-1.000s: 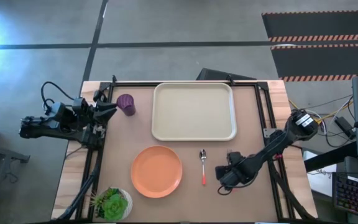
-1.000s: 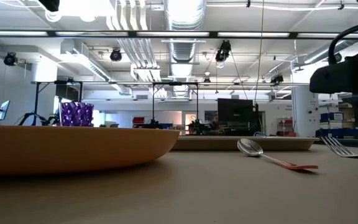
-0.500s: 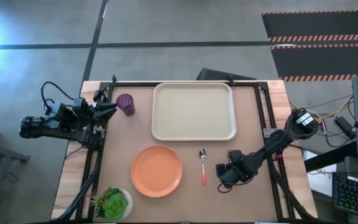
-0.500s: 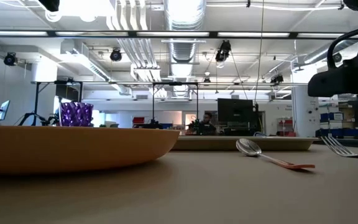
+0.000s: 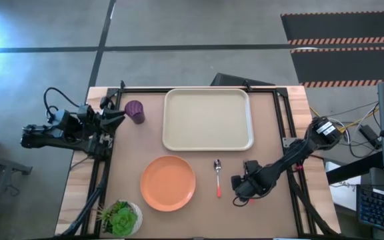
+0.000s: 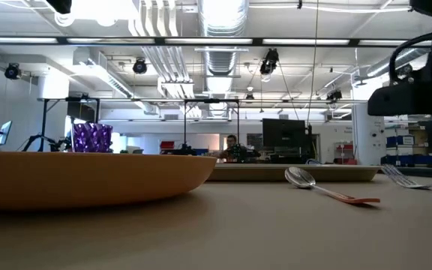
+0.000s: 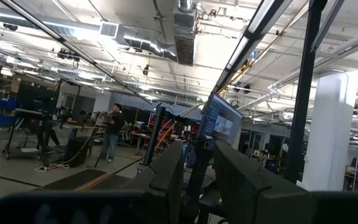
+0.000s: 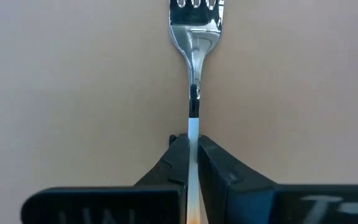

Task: Pick and place plate/cup/fork/spoon on tray
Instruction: Put the orange fork on the right of the white tray

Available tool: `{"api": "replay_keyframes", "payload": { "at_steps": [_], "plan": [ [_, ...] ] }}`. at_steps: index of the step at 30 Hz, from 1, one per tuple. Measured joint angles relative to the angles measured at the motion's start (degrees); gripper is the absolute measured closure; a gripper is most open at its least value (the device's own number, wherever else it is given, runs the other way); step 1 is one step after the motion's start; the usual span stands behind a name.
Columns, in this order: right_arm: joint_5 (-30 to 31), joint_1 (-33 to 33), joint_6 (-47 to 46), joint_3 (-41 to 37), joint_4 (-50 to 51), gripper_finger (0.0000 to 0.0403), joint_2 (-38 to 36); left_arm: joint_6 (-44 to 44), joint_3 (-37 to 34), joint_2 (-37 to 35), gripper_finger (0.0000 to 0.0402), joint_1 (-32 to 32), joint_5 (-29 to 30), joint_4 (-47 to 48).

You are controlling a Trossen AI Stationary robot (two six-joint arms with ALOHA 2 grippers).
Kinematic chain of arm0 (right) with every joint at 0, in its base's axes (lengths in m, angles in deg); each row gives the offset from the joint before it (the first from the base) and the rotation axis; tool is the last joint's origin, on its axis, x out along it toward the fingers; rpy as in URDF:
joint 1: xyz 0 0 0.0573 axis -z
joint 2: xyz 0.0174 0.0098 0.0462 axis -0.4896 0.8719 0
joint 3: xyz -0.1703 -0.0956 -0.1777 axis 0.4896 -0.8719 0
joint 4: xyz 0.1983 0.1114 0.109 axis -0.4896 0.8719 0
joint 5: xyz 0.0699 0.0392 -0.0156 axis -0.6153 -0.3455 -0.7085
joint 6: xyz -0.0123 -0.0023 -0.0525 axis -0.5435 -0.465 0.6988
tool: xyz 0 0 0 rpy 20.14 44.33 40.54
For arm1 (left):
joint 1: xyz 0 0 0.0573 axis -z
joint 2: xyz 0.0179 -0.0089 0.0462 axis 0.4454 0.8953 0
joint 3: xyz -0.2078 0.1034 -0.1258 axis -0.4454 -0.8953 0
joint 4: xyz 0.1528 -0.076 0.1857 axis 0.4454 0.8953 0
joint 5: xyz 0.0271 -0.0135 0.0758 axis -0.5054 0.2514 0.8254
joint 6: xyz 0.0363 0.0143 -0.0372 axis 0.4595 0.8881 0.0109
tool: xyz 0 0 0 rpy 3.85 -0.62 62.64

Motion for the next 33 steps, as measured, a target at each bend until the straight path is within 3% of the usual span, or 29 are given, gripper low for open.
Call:
{"api": "replay_keyframes", "payload": {
  "at_steps": [12, 16, 27, 33],
  "plan": [
    [10.36, 1.17, 6.08, 22.41, 24.34, 0.0394, -0.61, 0.00, 0.01, 0.00, 0.0329, 0.00, 0.00, 0.01],
    [13.98, 3.70, 11.19, 26.60, 30.17, 0.0394, -1.30, 0.00, 0.02, 0.00, 0.0329, 0.00, 0.00, 0.02],
    [18.76, 20.91, 34.56, 24.71, 31.53, 0.0394, -9.40, 0.00, 0.00, 0.00, 0.0329, 0.02, -0.07, 0.04],
    [18.78, 32.44, 47.02, 19.88, 24.49, 0.0395, -13.94, -0.01, 0.00, 0.02, 0.0329, 0.02, -0.11, 0.09]
  ]
}}
